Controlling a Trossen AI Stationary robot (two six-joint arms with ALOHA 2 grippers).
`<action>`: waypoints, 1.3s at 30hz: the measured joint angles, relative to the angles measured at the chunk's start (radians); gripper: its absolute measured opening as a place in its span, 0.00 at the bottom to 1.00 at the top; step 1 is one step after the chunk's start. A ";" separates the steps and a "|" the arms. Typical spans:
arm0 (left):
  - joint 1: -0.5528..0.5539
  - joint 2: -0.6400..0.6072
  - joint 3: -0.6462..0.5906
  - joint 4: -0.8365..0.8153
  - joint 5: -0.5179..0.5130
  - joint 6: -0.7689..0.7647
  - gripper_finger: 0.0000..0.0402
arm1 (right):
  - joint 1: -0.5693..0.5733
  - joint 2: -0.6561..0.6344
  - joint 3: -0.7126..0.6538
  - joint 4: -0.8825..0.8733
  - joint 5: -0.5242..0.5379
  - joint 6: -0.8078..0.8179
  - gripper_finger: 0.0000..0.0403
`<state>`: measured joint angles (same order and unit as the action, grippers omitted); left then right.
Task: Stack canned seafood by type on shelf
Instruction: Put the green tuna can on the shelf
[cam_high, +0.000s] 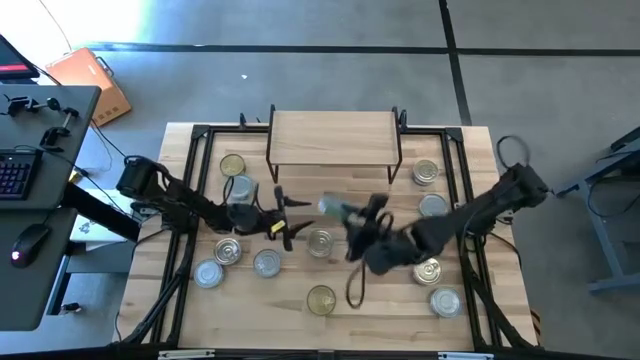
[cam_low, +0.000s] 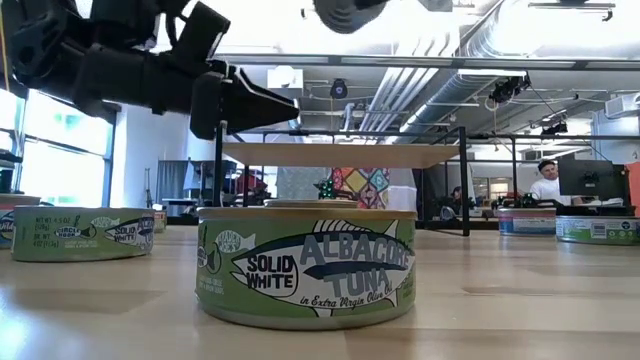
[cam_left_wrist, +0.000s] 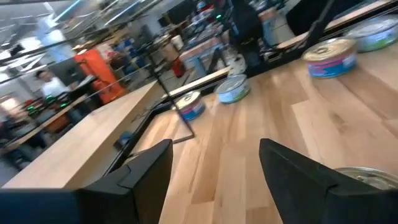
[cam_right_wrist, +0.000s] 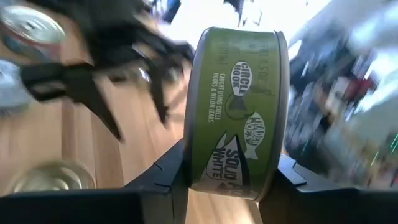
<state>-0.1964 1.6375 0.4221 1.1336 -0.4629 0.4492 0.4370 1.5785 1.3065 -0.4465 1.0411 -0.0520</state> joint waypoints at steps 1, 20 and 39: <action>-0.010 0.000 0.000 -0.002 -0.022 0.000 0.58 | -0.030 -0.004 0.056 -0.137 -0.036 0.088 0.30; -0.099 0.000 0.000 -0.049 -0.160 0.024 0.53 | -0.626 0.180 0.254 -0.676 -0.277 0.070 0.30; -0.099 0.000 0.000 -0.090 -0.159 -0.004 0.53 | -0.691 0.181 0.256 -0.721 -0.442 0.064 0.44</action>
<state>-0.2951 1.6375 0.4221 1.0439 -0.6220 0.4454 -0.2537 1.7597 1.5626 -1.1671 0.5988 0.0121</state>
